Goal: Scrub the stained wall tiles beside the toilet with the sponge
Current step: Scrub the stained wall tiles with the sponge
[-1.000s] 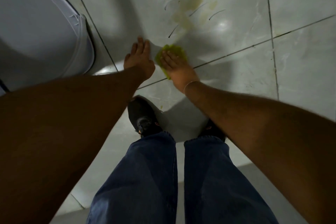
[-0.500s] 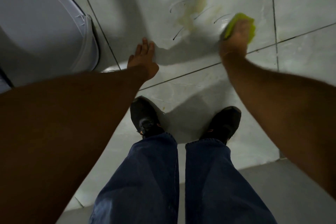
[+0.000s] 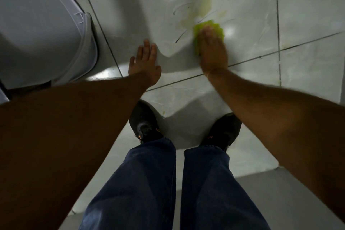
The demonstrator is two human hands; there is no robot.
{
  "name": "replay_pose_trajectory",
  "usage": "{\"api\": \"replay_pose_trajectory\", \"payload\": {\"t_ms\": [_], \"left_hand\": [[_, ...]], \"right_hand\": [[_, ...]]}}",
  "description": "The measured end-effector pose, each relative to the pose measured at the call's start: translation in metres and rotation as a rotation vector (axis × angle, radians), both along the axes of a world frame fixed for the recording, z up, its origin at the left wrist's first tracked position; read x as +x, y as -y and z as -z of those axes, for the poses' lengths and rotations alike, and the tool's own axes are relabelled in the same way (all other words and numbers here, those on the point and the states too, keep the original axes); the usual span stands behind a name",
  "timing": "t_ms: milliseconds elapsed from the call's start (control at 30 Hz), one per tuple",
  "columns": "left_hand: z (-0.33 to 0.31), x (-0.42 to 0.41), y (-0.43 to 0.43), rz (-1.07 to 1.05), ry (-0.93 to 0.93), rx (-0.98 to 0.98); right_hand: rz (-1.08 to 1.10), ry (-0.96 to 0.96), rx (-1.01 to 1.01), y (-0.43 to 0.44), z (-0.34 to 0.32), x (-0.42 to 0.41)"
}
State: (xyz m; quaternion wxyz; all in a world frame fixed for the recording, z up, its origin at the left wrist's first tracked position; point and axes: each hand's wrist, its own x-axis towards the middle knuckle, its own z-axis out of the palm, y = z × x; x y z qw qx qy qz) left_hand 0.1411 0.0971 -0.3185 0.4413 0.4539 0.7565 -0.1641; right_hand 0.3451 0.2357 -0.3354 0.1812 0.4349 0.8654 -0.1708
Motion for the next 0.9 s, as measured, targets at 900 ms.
{"api": "replay_pose_trajectory", "payload": {"t_ms": [900], "left_hand": [[-0.02,-0.013,-0.026,-0.009,0.071,-0.123]], "right_hand": [[0.489,0.056,-0.04,-0.111,0.006,-0.011]]}}
